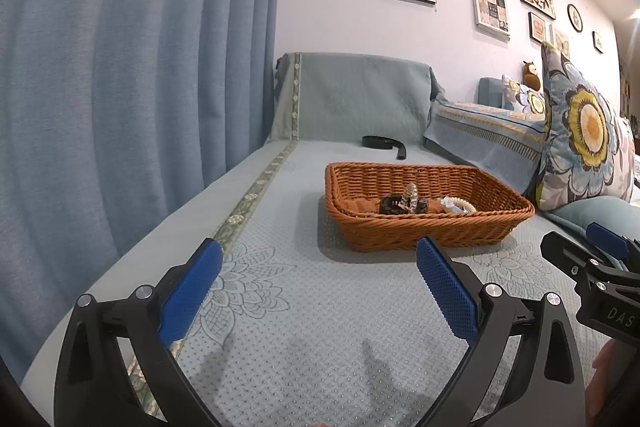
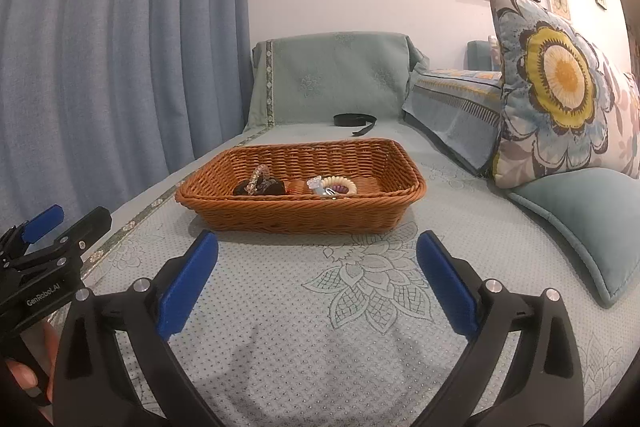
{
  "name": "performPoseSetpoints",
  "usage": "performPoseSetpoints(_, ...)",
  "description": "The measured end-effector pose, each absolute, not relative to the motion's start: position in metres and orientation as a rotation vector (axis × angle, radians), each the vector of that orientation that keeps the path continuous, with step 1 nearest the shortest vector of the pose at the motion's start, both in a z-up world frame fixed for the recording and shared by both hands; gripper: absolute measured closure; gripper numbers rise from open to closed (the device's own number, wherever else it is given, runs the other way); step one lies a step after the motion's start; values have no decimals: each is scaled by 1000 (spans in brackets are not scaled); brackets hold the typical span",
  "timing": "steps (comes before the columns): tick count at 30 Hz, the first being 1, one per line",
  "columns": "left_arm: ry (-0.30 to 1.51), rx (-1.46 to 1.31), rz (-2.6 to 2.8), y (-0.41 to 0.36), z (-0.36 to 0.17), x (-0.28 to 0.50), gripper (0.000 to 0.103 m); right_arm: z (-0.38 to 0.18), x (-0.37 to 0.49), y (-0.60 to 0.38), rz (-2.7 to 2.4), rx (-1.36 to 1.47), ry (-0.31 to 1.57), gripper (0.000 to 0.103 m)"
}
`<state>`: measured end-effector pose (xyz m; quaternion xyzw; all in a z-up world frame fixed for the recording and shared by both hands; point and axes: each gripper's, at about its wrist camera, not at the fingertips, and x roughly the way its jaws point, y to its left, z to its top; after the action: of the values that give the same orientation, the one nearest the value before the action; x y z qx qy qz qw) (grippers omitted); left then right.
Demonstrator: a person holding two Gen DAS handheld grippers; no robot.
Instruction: Organize jewelry
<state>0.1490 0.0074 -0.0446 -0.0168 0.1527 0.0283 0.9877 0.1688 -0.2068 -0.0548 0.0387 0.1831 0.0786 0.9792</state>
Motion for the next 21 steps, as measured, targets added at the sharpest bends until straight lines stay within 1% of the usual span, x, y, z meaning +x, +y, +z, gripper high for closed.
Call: performPoseSetpoints(21, 306, -33, 57, 7, -45, 148, 9, -56, 169, -207, 158, 73, 372, 8)
